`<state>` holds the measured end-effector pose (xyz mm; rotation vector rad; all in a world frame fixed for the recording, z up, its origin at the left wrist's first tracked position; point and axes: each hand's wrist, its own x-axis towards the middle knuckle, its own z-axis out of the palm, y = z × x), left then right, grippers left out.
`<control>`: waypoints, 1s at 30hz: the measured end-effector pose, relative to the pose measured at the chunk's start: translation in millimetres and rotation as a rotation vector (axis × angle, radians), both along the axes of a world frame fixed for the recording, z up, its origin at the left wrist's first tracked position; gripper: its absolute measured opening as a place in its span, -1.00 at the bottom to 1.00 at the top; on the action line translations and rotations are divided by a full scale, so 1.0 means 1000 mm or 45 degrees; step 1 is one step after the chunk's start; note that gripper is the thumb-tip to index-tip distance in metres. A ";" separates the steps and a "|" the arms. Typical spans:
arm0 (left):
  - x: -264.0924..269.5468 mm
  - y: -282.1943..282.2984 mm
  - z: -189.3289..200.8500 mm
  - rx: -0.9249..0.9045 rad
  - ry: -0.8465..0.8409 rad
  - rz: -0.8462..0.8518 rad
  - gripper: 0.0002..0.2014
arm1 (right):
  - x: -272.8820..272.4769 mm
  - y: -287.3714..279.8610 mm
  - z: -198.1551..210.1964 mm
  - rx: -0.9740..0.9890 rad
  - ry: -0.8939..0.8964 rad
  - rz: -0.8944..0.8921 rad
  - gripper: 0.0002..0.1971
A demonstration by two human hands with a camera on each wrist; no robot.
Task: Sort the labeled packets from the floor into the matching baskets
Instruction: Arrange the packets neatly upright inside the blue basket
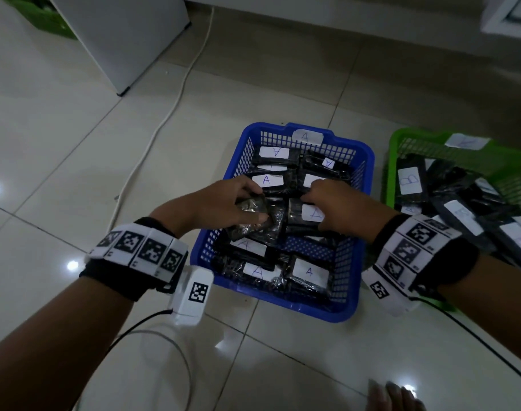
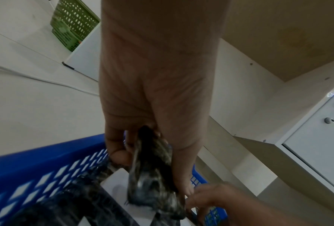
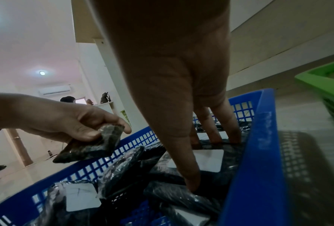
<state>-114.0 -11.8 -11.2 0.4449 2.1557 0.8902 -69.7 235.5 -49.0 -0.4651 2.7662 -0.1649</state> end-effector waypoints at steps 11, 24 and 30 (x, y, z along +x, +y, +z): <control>-0.004 0.016 -0.004 0.172 0.452 0.022 -0.55 | 0.006 0.015 0.030 -0.683 0.056 -0.382 -0.72; -0.005 0.004 0.000 -0.170 0.537 -0.405 -0.27 | 0.024 0.005 0.037 -0.685 -0.281 -0.482 -0.79; 0.002 -0.004 -0.026 -0.282 0.751 -0.496 -0.26 | 0.036 0.005 0.020 -0.521 -0.312 -0.484 -0.70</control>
